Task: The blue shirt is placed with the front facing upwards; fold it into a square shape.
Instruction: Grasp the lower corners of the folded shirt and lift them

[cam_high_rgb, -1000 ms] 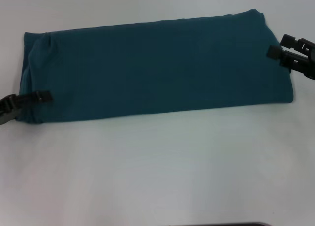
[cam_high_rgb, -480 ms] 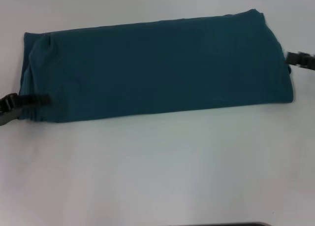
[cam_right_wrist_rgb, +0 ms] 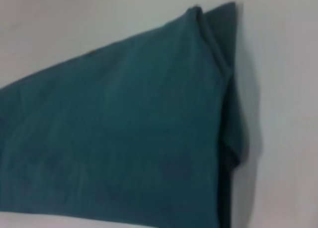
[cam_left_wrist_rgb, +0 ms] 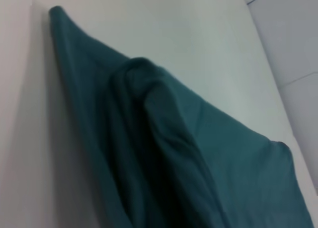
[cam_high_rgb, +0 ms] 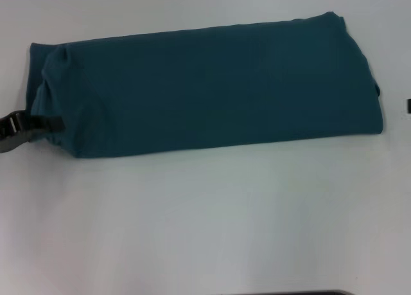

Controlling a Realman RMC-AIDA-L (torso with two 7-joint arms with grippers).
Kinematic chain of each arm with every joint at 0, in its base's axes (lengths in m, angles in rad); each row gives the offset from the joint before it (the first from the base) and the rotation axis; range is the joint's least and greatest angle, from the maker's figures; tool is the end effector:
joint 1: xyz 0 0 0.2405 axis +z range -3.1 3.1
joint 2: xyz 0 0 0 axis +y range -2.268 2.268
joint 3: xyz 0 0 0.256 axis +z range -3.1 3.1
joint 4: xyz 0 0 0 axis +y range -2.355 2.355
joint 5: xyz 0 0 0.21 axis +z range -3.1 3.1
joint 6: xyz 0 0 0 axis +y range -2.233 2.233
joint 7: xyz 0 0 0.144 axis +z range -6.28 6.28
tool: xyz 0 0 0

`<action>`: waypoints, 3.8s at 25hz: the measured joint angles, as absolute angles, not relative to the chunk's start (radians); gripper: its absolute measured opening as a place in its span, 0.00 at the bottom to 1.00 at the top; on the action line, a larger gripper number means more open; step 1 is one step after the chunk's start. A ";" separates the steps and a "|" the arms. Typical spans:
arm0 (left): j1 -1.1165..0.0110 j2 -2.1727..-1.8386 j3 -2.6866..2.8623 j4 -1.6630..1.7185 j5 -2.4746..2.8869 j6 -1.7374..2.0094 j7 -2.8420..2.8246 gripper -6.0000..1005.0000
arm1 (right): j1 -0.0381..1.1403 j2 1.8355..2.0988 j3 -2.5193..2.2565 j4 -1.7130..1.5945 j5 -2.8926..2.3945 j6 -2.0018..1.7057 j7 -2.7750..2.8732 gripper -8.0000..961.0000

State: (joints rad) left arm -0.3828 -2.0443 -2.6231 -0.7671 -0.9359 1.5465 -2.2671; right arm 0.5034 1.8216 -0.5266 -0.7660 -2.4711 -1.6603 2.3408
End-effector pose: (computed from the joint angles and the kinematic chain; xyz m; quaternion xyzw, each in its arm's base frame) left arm -0.3411 0.2922 0.0426 -0.7134 -0.6518 -0.2229 0.1286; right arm 0.3539 0.3148 0.1256 -0.7476 0.6421 0.0606 0.1584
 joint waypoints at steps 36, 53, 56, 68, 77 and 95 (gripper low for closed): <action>-0.389 -2.083 -2.625 -0.884 -0.941 1.651 -2.269 0.01 | 0.571 1.943 -0.561 -0.634 -2.475 -1.471 2.302 0.78; -0.393 -2.084 -2.625 -0.887 -0.942 1.666 -2.274 0.01 | 0.553 1.942 -0.547 -0.695 -2.463 -1.532 2.280 0.34; -0.394 -2.084 -2.620 -0.887 -0.942 1.666 -2.275 0.01 | 0.553 1.941 -0.551 -0.697 -2.464 -1.531 2.282 0.25; -0.396 -2.055 -2.578 -0.883 -0.907 1.724 -2.291 0.01 | 0.562 1.920 -0.567 -0.715 -2.527 -1.595 2.308 0.04; -0.368 -2.069 -2.567 -0.982 -0.743 1.890 -2.331 0.01 | 0.535 1.954 -0.582 -0.867 -2.667 -1.846 2.311 0.04; -0.287 -2.103 -2.552 -1.070 -0.700 1.990 -2.355 0.02 | 0.434 2.003 -0.576 -0.994 -2.765 -1.943 2.296 0.06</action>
